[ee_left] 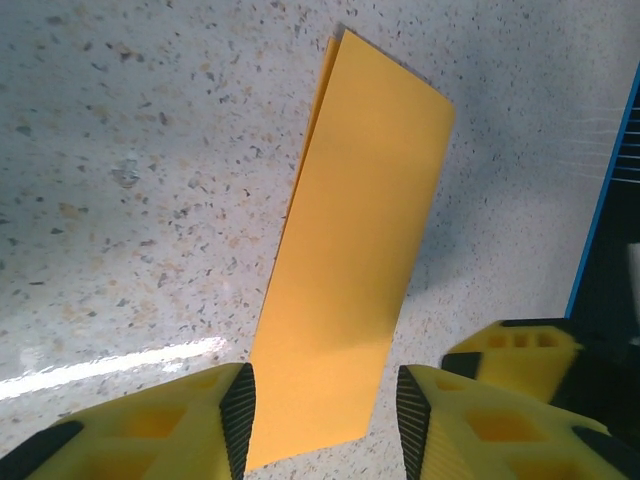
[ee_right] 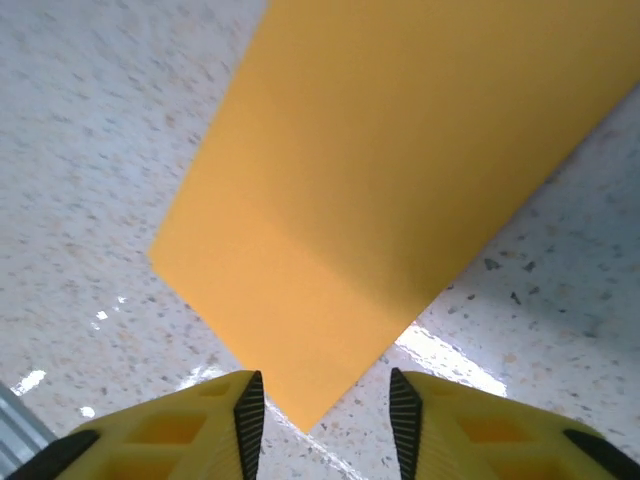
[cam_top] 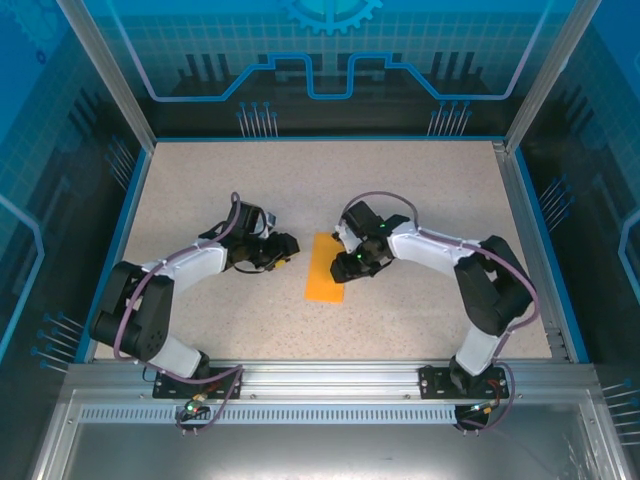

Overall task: Fold a paper plane with a square sheet of paper (pick it up from the middle)
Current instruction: Move the square sheet of paper to the center of the table.

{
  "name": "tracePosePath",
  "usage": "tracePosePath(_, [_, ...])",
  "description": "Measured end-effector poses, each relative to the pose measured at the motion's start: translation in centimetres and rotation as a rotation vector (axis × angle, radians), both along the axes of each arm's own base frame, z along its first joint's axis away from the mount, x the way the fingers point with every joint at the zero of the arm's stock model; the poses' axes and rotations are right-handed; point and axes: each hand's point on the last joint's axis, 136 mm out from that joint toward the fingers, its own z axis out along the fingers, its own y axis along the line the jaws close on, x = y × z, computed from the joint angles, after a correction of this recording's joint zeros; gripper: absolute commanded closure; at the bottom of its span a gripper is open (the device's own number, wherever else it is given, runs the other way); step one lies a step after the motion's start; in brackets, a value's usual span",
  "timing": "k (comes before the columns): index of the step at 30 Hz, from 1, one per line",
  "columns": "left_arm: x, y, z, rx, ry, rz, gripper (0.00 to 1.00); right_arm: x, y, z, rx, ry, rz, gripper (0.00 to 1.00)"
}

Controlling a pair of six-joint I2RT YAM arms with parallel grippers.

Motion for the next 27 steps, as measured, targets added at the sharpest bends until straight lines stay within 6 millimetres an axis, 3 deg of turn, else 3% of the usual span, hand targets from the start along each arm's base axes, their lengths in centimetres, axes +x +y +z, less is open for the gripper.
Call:
tracePosePath(4, [-0.1, -0.5, -0.8, -0.019, 0.025, -0.018, 0.53, 1.3, -0.7, 0.8, 0.095, -0.004, -0.185, 0.59])
tracePosePath(11, [-0.1, -1.2, -1.9, -0.047, 0.061, -0.043, 0.52, 0.3, -0.3, -3.6, 0.202, 0.157, -0.375, 0.59])
tracePosePath(16, [0.4, -1.6, -1.8, -0.065, 0.060, -0.054, 0.51, 1.2, 0.5, -3.4, 0.244, 0.159, -0.406, 0.59])
tracePosePath(22, [0.4, -1.8, -2.1, -0.071, 0.067, -0.060, 0.50, 1.3, -0.1, -3.6, 0.212, 0.144, -0.428, 0.60])
tracePosePath(27, [0.4, -2.0, -2.4, -0.072, 0.072, -0.065, 0.50, 1.6, -0.1, -2.5, 0.206, 0.111, -0.425, 0.62])
